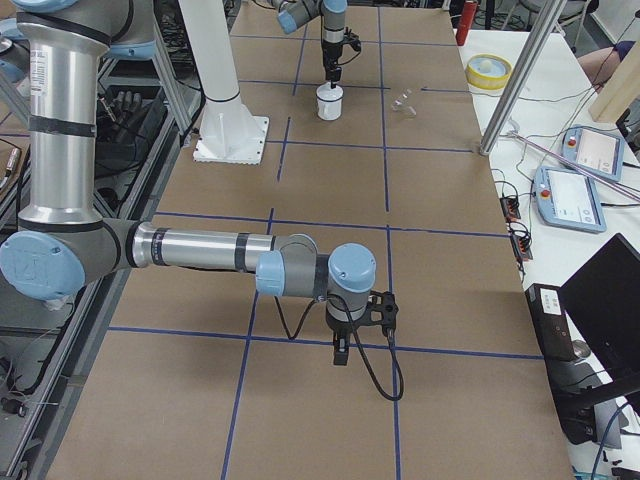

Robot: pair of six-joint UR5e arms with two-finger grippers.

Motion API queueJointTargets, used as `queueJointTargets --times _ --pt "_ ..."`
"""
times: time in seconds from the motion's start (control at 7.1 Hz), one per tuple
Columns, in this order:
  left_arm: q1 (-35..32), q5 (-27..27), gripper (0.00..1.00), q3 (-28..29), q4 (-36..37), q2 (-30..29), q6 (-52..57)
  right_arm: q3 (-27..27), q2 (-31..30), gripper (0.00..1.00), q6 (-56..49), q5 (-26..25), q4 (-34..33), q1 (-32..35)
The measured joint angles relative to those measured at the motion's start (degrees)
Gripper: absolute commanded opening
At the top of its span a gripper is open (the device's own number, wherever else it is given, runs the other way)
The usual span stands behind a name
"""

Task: Place funnel on cup
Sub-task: 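Grasp the white lid's knob with the left gripper and lift it, then set the white lid on the table beside the mug and release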

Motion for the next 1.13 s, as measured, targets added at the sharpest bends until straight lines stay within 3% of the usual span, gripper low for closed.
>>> queueJointTargets --times 0.14,0.7,1.13 --pt "0.02 -0.03 0.0 0.18 -0.02 -0.09 0.06 -0.03 0.0 1.0 0.0 0.0 0.0 0.0" --pt "-0.19 -0.2 0.0 -0.27 0.24 -0.59 -0.36 0.0 0.0 1.0 0.0 0.0 0.0 0.0" --pt "-6.11 0.28 0.0 -7.57 7.2 -0.9 0.64 0.01 0.0 1.0 0.0 0.0 0.0 0.0"
